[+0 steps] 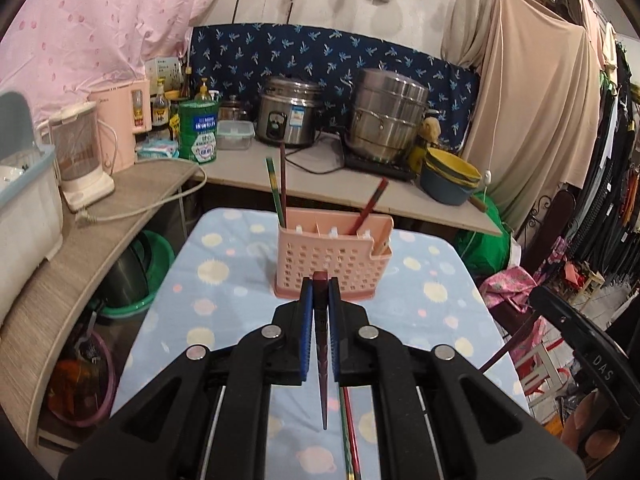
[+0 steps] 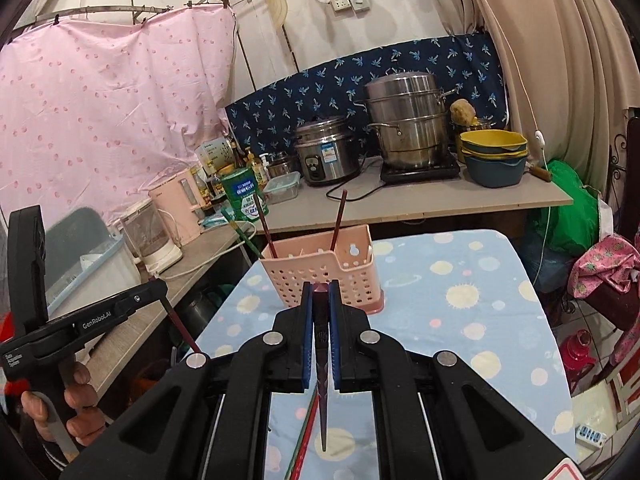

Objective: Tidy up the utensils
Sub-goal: 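Lift both chopsticks and lower them upright into the pink caddy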

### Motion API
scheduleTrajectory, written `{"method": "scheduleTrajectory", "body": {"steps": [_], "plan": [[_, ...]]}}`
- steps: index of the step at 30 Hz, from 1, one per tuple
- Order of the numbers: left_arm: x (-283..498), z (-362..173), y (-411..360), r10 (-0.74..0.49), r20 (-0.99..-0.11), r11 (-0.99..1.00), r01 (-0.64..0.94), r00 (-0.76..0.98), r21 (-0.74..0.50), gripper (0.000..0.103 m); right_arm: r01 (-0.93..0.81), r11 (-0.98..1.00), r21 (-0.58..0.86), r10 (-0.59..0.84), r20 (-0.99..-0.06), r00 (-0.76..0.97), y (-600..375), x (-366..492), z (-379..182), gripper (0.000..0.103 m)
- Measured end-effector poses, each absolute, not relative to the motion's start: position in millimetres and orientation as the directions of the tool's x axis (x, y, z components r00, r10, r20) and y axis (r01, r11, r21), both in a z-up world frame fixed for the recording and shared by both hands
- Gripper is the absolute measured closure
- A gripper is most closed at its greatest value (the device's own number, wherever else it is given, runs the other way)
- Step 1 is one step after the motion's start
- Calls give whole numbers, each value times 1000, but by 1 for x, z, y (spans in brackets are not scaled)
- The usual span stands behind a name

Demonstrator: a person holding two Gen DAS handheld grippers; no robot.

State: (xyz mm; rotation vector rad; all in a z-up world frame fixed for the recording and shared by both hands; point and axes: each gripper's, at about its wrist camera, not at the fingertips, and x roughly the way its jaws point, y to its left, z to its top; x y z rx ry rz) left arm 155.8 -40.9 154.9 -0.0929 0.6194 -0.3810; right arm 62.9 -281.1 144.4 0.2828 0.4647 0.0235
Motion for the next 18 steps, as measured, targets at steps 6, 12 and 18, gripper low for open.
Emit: {"method": "scheduleTrajectory", "body": {"steps": [6,12,18], "plan": [[191,199,-39,-359,-495,933,309,792,-183,96,32,946,324,96,-371,924,-298,104,180,96],[223,242,-41,-349,-417,936,296,839,-188,96,36,927,374,90,-313,945,-310,153,213,96],[253,268,-47,-324,-354,944,275,877,-182,96,58,905,421,67,-277,959,-319,200,233,96]]}}
